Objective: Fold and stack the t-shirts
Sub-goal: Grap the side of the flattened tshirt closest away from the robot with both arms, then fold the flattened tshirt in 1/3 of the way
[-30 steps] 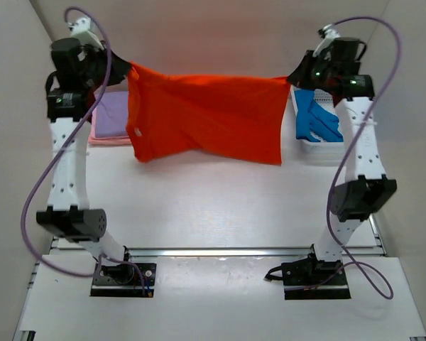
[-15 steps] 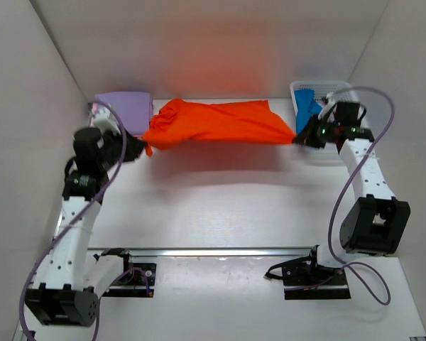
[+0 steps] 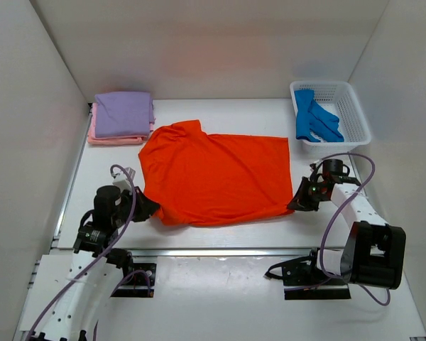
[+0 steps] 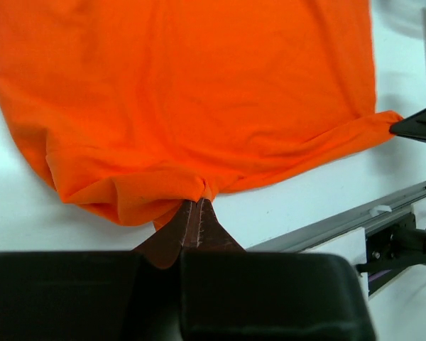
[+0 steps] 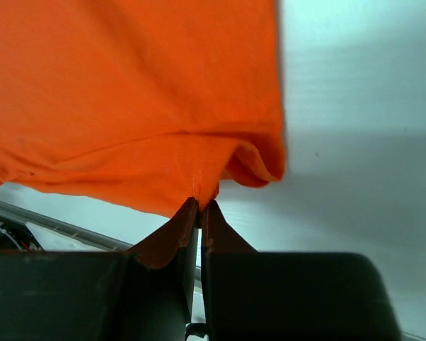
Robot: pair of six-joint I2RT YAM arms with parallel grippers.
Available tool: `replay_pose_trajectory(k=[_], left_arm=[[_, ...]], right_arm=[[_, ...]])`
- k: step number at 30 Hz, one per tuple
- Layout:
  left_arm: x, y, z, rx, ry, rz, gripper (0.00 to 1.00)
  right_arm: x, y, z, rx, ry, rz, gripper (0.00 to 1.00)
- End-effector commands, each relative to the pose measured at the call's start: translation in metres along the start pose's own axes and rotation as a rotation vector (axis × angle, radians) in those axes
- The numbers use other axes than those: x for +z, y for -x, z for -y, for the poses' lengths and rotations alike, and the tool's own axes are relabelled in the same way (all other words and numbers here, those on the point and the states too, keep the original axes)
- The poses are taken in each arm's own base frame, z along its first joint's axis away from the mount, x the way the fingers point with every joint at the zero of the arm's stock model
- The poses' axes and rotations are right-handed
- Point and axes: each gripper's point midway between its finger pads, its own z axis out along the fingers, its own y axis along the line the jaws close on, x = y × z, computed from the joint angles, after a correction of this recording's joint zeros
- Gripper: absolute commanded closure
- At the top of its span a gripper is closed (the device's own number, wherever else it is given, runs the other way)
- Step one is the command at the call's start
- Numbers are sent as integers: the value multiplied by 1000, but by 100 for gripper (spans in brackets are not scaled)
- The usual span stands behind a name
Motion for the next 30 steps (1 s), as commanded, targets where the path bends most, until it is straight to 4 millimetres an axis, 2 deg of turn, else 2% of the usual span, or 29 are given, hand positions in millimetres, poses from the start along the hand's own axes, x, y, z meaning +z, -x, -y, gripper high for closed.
replay_pose_trajectory(k=[1,3,6,8,9,12,13,18,19,23,28,30], left_arm=[[2,-19,-8,-49,19,-50,100],[7,-18,-12,-52,27,-47,100],[16,-5,-19,-69,58,-28,100],[20,11,-23,-61,85,1,100],[22,26,-25,-53,103,32,100],[28,54,-34,-37,155,78,100],[31,61,-37,-36,172,82,100],[51,92,-42,-42,189,93,100],[52,101,-39,-36,178,113,100],[64,115,-45,-37,192,123,100],[79,118,-57,-40,214,97,100],[86,112,-64,-55,234,63,100]], right_arm=[[0,-12,14,42,-26,-1,99],[0,-6,17,40,-24,23,100],[3,-2,16,42,-3,19,100],[5,3,12,25,-1,13,100],[5,6,11,21,-1,16,100],[7,24,6,15,14,30,100],[6,33,3,4,20,49,99],[15,52,1,14,21,31,100],[14,59,-3,7,25,43,100],[19,73,-2,6,27,46,100],[30,81,-1,5,23,18,100],[29,88,-2,-2,27,28,94]])
